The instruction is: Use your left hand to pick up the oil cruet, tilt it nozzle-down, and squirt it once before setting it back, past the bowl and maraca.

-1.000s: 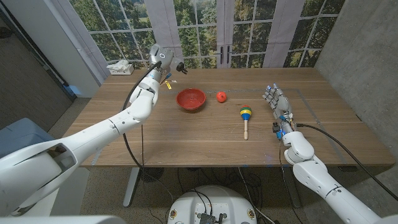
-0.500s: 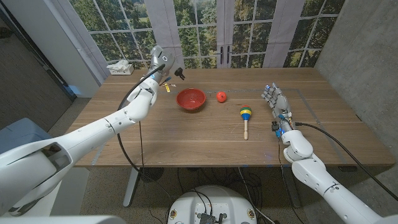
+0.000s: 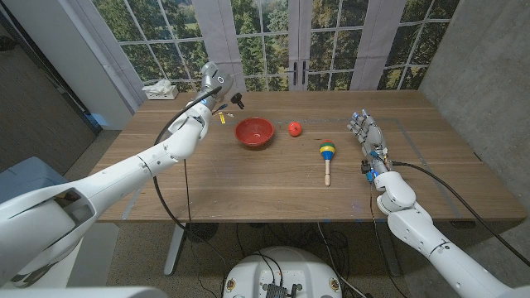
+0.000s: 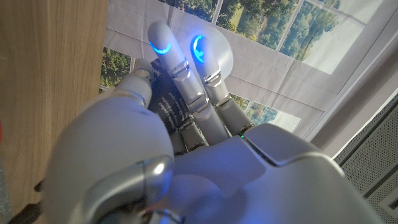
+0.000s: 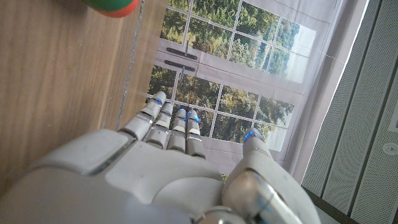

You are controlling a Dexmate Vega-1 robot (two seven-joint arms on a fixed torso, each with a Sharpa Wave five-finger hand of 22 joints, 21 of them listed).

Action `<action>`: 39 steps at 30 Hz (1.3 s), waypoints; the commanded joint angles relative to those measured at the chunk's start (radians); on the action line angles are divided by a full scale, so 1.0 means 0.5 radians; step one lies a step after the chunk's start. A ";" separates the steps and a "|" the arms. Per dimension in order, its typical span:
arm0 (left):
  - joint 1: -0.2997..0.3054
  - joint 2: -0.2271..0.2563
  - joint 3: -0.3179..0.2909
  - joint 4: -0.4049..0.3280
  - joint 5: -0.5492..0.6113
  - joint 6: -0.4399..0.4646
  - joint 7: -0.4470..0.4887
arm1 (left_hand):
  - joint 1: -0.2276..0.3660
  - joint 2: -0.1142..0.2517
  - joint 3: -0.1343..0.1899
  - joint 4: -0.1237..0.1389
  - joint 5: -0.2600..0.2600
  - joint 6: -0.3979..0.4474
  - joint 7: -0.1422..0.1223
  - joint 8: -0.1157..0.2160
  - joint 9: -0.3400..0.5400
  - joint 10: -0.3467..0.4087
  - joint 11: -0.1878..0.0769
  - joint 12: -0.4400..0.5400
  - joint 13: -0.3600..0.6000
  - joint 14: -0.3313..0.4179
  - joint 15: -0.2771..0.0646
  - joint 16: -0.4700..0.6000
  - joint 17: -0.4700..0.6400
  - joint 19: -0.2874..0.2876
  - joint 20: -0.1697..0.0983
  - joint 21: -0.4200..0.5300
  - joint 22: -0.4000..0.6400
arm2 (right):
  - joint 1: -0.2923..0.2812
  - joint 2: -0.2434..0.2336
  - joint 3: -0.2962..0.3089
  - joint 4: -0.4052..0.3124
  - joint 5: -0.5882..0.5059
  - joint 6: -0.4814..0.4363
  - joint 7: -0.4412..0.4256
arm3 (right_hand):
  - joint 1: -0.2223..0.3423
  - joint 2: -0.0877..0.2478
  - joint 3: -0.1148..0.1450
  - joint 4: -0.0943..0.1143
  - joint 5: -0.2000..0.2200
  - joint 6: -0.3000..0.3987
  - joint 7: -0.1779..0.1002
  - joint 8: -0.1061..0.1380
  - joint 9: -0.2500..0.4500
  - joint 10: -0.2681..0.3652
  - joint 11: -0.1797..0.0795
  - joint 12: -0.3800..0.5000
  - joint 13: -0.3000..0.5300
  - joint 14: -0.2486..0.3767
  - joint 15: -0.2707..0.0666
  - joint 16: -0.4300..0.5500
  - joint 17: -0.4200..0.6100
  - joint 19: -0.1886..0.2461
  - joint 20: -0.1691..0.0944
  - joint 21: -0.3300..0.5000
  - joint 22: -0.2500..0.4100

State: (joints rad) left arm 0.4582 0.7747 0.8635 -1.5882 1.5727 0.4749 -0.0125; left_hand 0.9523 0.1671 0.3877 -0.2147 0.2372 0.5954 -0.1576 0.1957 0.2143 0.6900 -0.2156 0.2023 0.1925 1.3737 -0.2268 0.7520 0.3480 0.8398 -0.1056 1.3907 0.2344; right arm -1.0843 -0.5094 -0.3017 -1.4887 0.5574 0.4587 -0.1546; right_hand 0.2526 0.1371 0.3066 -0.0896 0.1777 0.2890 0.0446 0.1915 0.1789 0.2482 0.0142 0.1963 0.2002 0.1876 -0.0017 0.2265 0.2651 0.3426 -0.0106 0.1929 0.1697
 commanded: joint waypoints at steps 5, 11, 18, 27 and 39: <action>-0.036 -0.041 0.003 0.040 0.052 -0.044 -0.149 | -0.270 0.023 0.654 0.527 0.171 0.009 -0.055 0.036 -0.026 0.686 0.019 0.101 0.022 0.035 0.002 0.077 0.025 0.043 -0.195 -0.017 0.024 | 0.046 0.017 -0.020 0.048 0.003 -0.008 0.014 | 0.000 -0.004 -0.001 -0.014 0.001 0.001 0.010 0.002 0.008 0.011 0.023 0.009 0.002 0.009 0.009 0.020 0.000 0.009 0.008 0.006 0.006; -0.055 -0.058 0.007 0.055 0.041 -0.061 -0.200 | -0.312 -0.075 0.747 0.502 0.282 0.502 0.049 0.285 0.094 1.054 0.019 0.253 0.289 0.005 0.000 0.168 0.061 -0.017 -0.192 0.054 0.072 | 0.057 0.027 -0.025 0.059 0.003 -0.005 0.012 | -0.001 -0.003 -0.001 -0.014 0.001 0.001 0.011 0.002 0.008 0.010 0.024 0.008 0.002 0.008 0.008 0.020 0.000 0.009 0.008 0.006 0.006; -0.069 -0.096 0.002 0.070 -0.008 -0.050 -0.219 | -0.320 -0.226 0.837 0.517 0.534 0.593 0.064 0.613 0.626 0.987 0.050 0.824 1.449 0.015 0.001 0.355 0.305 -0.047 -0.195 0.081 0.225 | 0.064 0.031 -0.031 0.066 -0.010 -0.006 0.000 | -0.003 -0.002 0.000 -0.015 0.001 0.002 0.012 0.002 0.008 0.010 0.021 0.008 0.002 0.008 0.009 0.021 0.000 0.009 0.005 0.006 0.006; -0.056 -0.166 -0.017 0.078 -0.064 0.057 -0.213 | -0.315 -0.259 0.869 0.549 0.597 0.616 0.062 0.762 0.888 0.920 0.084 1.069 1.930 0.009 0.009 0.553 0.623 -0.019 -0.204 0.107 0.317 | 0.071 0.036 -0.034 0.073 -0.015 -0.003 -0.008 | -0.005 -0.001 0.000 -0.016 0.001 0.004 0.014 0.003 0.008 0.012 0.021 0.008 0.002 0.009 0.008 0.021 0.000 0.009 0.005 0.006 0.006; -0.062 -0.100 0.018 0.087 -0.080 -0.001 0.008 | -0.278 -0.152 0.810 0.551 0.548 0.461 0.123 0.635 0.794 0.893 0.025 0.819 1.593 -0.076 0.005 0.396 0.525 -0.057 -0.199 0.102 0.256 | 0.090 0.044 -0.039 0.092 -0.018 0.001 -0.005 | -0.007 -0.002 0.000 -0.018 0.001 0.002 0.015 0.002 0.008 0.013 0.021 0.008 0.002 0.007 0.008 0.021 0.000 0.008 0.004 0.005 0.006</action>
State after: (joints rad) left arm 0.4211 0.7202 0.8647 -1.5530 1.5378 0.4558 -0.0913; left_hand 0.7986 0.0478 0.4748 -0.2714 0.5260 0.7241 -0.1768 0.5373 0.3097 0.7510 -0.2012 0.5251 0.2247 1.3501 -0.2180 0.9943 0.6631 0.8220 -0.0952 1.4425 0.3699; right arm -1.0489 -0.4911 -0.3176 -1.4526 0.5506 0.4573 -0.1578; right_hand 0.2527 0.1371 0.3024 -0.0938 0.1777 0.2890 0.0446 0.1915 0.1789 0.2537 0.0197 0.1963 0.2002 0.1876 -0.0017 0.2351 0.2651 0.3426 -0.0106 0.1929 0.1697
